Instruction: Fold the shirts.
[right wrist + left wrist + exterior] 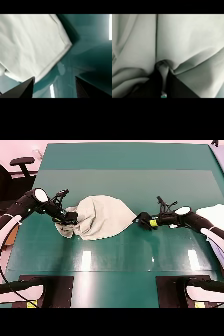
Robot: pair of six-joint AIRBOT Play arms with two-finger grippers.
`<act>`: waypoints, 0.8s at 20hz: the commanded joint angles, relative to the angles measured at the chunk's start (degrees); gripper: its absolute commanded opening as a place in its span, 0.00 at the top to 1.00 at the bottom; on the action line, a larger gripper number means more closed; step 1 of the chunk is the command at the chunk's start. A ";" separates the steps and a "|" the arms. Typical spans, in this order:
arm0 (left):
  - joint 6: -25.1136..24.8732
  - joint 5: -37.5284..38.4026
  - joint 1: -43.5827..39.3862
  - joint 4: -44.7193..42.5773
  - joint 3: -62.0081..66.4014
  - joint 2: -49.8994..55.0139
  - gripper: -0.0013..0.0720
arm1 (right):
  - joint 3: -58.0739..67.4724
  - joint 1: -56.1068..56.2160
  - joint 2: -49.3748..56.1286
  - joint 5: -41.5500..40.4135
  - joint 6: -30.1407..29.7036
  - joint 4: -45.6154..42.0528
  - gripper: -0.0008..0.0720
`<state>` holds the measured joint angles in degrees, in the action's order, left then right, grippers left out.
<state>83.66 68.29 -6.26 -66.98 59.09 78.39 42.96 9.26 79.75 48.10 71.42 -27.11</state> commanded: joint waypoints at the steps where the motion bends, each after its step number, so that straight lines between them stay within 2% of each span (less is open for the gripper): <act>1: -0.15 0.44 0.00 0.15 -0.04 0.04 0.94 | -0.44 3.23 2.78 -8.46 -1.51 3.69 0.18; 5: -0.15 0.85 0.00 0.15 -0.04 0.04 0.94 | -0.37 5.73 5.55 -12.00 -3.28 7.82 0.19; 6: -0.15 1.25 0.00 0.15 -0.04 0.04 0.94 | -0.07 6.38 6.29 -12.59 -4.07 9.44 0.23; 8: -0.17 1.81 0.00 0.17 -0.04 0.02 0.94 | 2.25 8.00 8.04 -12.44 -4.26 9.60 0.41; 9: -0.17 2.12 0.00 0.17 -0.04 0.00 0.94 | 3.96 8.81 8.85 -11.96 -4.31 9.57 0.59; 10: -0.17 2.62 0.00 0.15 -0.04 0.00 0.94 | 5.64 9.40 9.31 -11.67 -4.31 9.57 0.83; 11: -0.35 3.06 0.00 0.13 -0.04 0.00 0.94 | 7.52 10.03 9.38 -11.72 -4.42 9.51 0.96; 13: -2.03 3.65 0.00 0.11 -0.02 -0.31 0.94 | 11.21 10.32 9.29 -10.95 -4.39 9.49 0.96; 16: -2.01 2.51 0.02 -0.55 0.48 -3.65 0.94 | 16.90 9.92 8.02 -7.96 -4.42 9.16 0.97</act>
<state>82.35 71.26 -6.24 -67.02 59.22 76.99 54.00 18.81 88.66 37.12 67.24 -18.72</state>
